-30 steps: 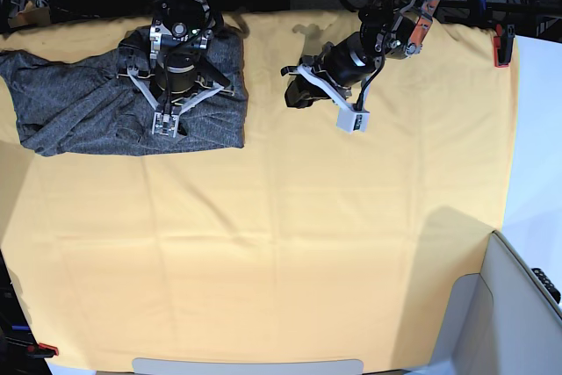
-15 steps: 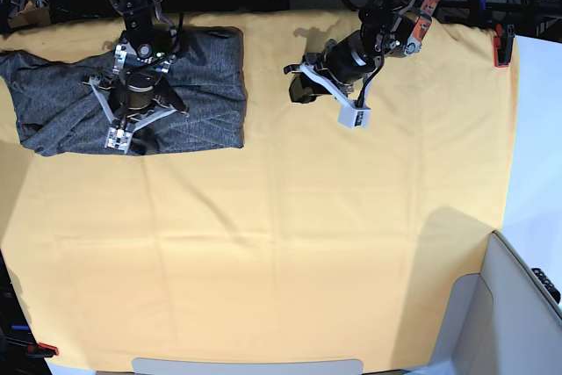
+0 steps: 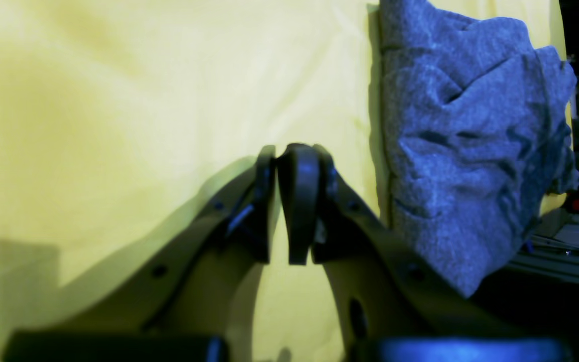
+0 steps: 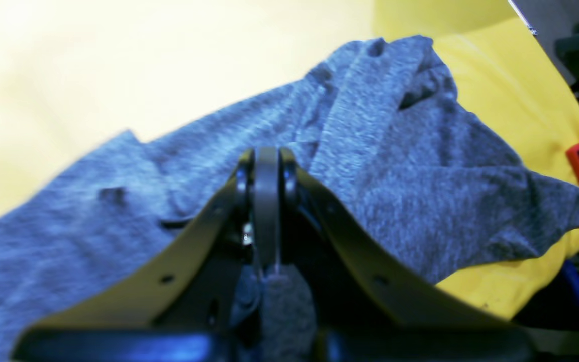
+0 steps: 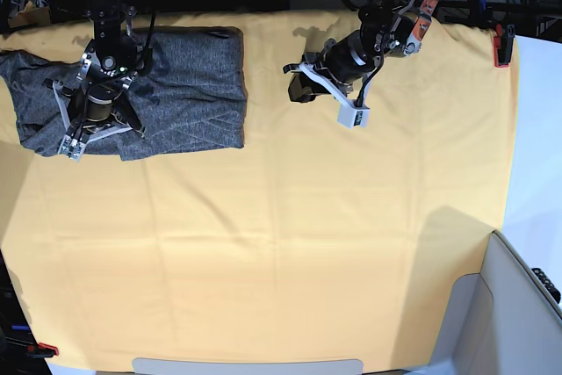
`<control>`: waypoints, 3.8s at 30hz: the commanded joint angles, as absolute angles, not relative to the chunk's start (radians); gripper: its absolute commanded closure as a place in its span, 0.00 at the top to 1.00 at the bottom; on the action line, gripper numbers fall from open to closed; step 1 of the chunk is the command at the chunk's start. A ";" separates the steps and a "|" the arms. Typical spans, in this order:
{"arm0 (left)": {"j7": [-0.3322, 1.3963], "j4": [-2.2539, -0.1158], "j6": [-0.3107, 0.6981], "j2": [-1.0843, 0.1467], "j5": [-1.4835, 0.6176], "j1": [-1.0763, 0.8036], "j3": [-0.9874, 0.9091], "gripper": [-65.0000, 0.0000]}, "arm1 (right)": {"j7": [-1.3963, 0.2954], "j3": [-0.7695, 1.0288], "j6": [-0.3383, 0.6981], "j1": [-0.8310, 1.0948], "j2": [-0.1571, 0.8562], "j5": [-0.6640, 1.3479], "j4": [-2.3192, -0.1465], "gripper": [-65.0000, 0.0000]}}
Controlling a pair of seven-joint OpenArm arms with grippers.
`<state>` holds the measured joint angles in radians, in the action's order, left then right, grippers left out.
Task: Fold the T-shirt properly
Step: 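Withdraw the right gripper to the bundle's end and hold still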
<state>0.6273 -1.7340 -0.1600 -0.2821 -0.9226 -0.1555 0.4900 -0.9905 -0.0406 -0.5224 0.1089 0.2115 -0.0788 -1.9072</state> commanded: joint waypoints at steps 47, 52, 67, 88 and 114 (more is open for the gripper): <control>0.671 -1.661 -0.147 -0.265 -0.862 -0.137 0.486 0.11 | -1.179 0.895 0.458 -0.058 0.588 0.811 -1.216 0.47; 0.671 -1.661 -0.147 -0.265 -0.862 -0.137 0.487 0.11 | -1.179 0.809 0.504 -0.113 0.585 0.811 -1.156 0.47; 0.671 -1.661 -0.147 -0.265 -0.862 -0.136 0.478 0.11 | -1.179 0.786 0.533 -0.105 0.581 0.811 -1.030 0.47; 0.670 -1.661 -0.147 -0.263 -0.862 -0.136 0.479 0.11 | -1.089 0.868 0.527 -0.096 0.588 0.805 -1.029 0.46; 0.670 -1.661 -0.147 -0.265 -0.862 -0.136 0.479 0.11 | -1.081 0.931 0.527 -0.105 0.575 0.792 -1.050 0.46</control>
<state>0.6537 -1.6581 -0.1299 -0.2600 -0.8768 -0.1387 0.4824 -1.0977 0.9272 0.5236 -0.0978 0.5461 0.7818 -1.0367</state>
